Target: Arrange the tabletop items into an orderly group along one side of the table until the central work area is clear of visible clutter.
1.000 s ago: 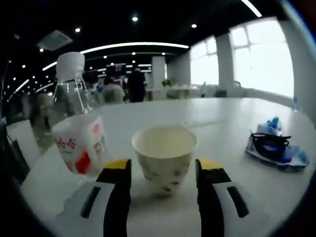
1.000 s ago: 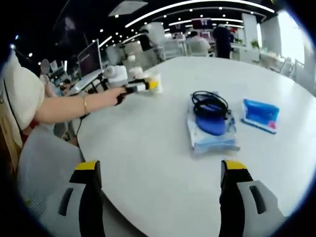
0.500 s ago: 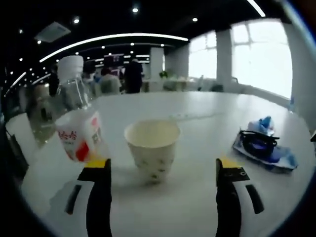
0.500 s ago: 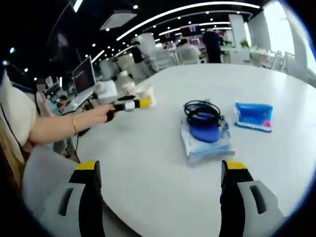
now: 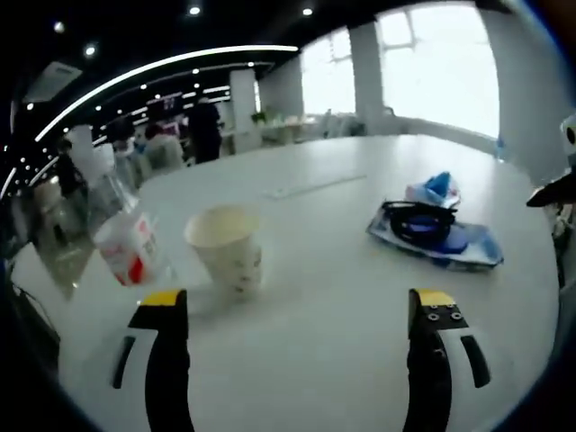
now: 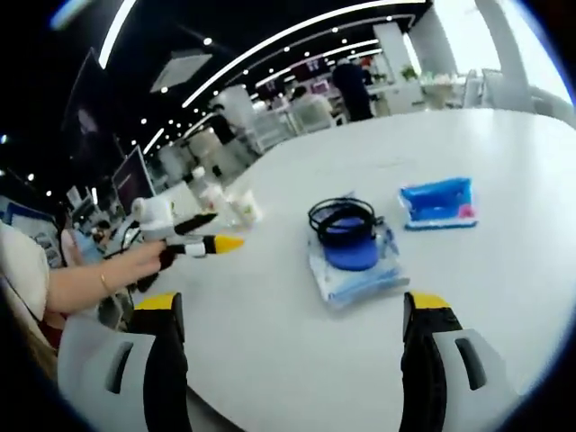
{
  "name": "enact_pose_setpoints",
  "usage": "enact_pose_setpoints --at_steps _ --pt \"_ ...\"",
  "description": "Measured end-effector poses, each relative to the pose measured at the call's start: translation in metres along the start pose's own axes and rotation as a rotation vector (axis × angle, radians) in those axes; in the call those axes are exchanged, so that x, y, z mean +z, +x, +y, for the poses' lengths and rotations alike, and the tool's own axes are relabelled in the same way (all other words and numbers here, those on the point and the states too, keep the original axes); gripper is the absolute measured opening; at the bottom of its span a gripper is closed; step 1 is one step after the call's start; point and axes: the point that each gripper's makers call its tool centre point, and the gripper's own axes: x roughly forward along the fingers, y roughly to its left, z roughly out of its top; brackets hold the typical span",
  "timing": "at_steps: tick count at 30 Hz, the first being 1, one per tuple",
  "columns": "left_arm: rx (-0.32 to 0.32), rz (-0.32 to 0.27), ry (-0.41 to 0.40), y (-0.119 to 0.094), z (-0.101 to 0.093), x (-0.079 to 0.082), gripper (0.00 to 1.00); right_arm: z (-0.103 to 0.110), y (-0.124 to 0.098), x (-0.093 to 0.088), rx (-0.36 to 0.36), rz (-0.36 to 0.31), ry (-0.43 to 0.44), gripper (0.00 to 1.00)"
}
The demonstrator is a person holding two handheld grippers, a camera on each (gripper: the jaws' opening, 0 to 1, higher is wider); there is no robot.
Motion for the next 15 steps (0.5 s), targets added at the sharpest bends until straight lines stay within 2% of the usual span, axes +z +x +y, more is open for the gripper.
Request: enact_pose_setpoints --at_steps 2,4,9,12,15 --pt "-0.022 0.002 -0.002 -0.003 -0.007 0.0 0.99 -0.001 0.001 0.001 -0.001 -0.001 0.013 0.99" --pt "-0.039 0.015 0.041 -0.005 -0.014 -0.001 0.99 -0.002 0.003 0.001 -0.001 0.004 0.019 0.99" --pt "-0.098 0.013 0.084 -0.008 -0.038 0.003 0.99 -0.005 0.003 0.0 -0.011 0.021 0.02 0.99" --pt "-0.143 0.007 0.058 -0.008 -0.054 0.006 0.99 -0.008 0.003 0.0 -0.022 0.028 -0.011 0.99" --pt "-0.162 0.007 0.073 -0.002 -0.064 0.009 0.99 -0.012 0.005 -0.001 -0.029 0.034 -0.011 0.99"
